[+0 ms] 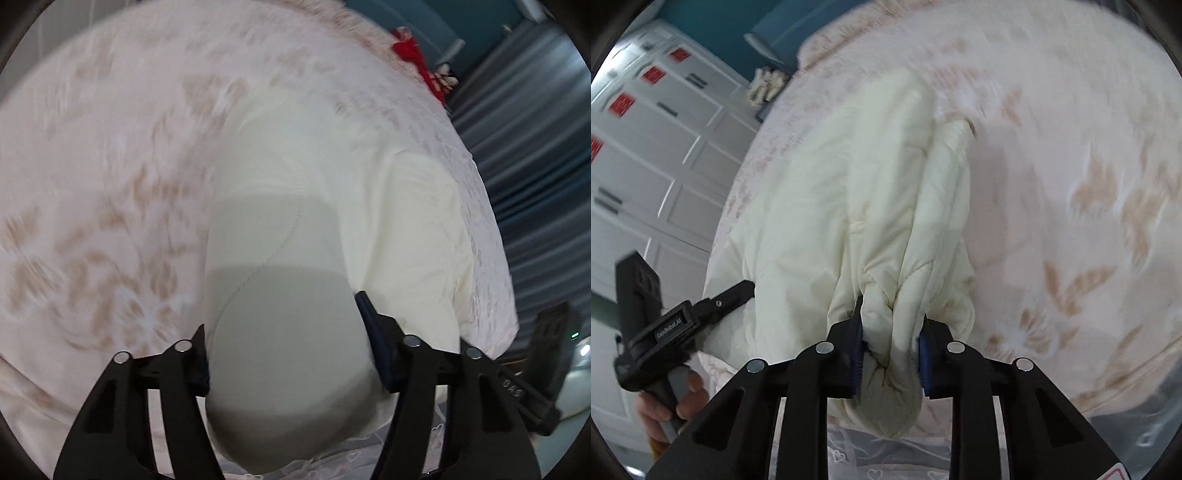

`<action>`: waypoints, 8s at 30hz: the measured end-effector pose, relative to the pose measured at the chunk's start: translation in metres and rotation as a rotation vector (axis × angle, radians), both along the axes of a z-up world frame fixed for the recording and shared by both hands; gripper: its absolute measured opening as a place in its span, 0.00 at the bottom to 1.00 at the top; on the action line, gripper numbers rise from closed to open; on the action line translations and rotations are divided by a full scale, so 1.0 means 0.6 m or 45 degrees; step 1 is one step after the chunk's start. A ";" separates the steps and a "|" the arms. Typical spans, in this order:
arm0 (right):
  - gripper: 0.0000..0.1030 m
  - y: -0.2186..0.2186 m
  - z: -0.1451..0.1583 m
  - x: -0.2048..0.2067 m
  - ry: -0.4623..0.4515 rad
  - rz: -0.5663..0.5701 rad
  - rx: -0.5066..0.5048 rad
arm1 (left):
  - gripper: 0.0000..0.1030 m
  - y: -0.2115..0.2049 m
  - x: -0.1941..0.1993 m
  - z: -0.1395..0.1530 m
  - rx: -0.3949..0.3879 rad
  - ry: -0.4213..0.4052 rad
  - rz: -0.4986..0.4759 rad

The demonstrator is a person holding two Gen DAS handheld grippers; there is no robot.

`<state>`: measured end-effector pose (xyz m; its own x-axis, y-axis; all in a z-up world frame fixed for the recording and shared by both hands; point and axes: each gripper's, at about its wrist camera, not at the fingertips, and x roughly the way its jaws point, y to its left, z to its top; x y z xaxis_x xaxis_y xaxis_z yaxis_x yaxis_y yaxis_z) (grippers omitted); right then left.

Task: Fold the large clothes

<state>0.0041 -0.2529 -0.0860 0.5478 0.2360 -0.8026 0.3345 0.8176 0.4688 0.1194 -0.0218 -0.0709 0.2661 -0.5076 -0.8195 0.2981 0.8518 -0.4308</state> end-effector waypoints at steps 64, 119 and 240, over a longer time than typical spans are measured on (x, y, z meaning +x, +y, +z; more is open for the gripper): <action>0.03 0.133 0.101 0.314 -0.138 0.285 -0.458 | 0.72 0.065 0.243 0.047 0.599 -0.387 0.287; 0.08 0.070 -0.116 0.463 0.267 0.184 -0.519 | 0.93 0.055 0.323 -0.090 0.575 -0.162 0.326; 0.50 0.200 0.057 0.031 -0.053 0.161 -0.591 | 0.93 0.066 -0.086 0.047 0.636 -0.455 0.298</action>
